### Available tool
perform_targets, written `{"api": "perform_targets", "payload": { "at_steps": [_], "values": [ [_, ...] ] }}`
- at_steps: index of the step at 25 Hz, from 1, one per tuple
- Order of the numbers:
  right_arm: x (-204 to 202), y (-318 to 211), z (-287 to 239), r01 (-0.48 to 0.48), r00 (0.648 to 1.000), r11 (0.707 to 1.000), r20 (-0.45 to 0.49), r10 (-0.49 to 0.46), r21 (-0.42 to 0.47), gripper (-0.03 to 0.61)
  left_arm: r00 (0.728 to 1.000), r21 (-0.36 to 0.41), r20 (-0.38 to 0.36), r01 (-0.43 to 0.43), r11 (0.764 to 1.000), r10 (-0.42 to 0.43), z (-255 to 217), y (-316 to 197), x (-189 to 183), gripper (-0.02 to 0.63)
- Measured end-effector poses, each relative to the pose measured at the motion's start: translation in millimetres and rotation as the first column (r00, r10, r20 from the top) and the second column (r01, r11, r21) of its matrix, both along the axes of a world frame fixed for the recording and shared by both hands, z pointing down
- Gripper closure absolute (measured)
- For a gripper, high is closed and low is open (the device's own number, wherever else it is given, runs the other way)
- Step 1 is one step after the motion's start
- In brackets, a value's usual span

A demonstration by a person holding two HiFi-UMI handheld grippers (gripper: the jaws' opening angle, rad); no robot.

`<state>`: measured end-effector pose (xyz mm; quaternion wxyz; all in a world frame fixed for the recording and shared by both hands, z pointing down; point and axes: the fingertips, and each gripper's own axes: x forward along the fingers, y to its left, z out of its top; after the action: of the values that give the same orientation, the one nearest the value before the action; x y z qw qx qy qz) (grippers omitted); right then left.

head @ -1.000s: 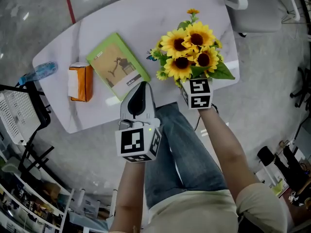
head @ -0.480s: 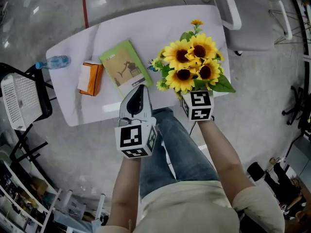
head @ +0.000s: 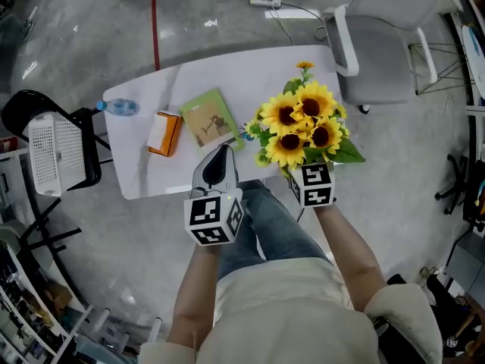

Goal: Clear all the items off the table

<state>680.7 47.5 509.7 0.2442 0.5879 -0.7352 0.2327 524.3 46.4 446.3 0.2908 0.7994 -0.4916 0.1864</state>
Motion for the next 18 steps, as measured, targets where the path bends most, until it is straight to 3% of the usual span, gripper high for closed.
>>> {"api": "perform_targets", "payload": {
  "at_steps": [6,18],
  "values": [
    [-6.9,1.2,-36.3,0.029,1.000,0.999,-0.005,-0.028,0.015,0.032,1.000,0.024,0.020,-0.007,1.000,0.006,-25.6,0.3,-8.4,0.604],
    [-39.1,2.6,-94.8,0.194,0.981,0.978,-0.003,-0.195,0.077,0.032,0.998,0.052,0.003,0.070,0.996,-0.070,-58.9,11.9,-25.2,0.604]
  ]
}}
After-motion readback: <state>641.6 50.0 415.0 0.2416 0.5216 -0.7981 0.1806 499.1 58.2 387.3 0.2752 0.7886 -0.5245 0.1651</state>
